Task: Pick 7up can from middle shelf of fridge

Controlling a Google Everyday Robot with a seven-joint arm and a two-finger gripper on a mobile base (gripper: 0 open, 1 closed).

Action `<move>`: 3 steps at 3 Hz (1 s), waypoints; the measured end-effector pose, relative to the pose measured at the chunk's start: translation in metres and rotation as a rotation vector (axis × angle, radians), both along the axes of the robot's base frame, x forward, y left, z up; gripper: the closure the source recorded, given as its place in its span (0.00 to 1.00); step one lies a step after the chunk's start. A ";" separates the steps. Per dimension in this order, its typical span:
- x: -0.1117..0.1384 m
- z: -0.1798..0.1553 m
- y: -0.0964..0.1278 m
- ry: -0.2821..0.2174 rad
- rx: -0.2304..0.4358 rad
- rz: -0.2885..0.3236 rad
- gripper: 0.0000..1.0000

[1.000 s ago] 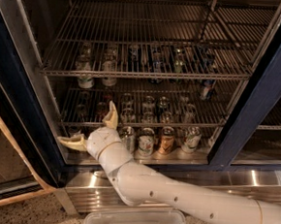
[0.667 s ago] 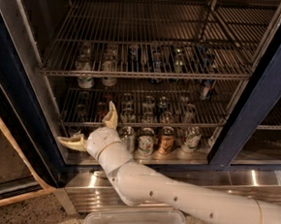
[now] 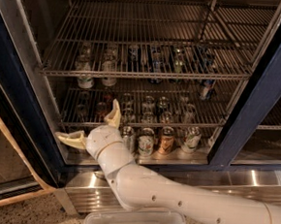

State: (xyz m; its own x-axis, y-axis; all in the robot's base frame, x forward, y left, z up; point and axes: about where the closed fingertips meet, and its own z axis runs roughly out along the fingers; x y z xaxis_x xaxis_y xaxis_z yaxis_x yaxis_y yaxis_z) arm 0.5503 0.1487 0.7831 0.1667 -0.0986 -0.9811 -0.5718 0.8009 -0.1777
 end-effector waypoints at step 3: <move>-0.017 0.037 -0.011 0.075 0.042 -0.034 0.00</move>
Offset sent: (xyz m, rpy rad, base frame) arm -0.0209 -0.0208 0.0525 0.0458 0.1275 -0.0625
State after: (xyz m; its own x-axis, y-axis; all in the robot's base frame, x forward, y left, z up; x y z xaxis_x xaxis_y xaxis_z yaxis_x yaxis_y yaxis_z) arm 0.5331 0.1375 0.8199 0.0897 -0.0618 -0.9941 -0.5543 0.8261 -0.1014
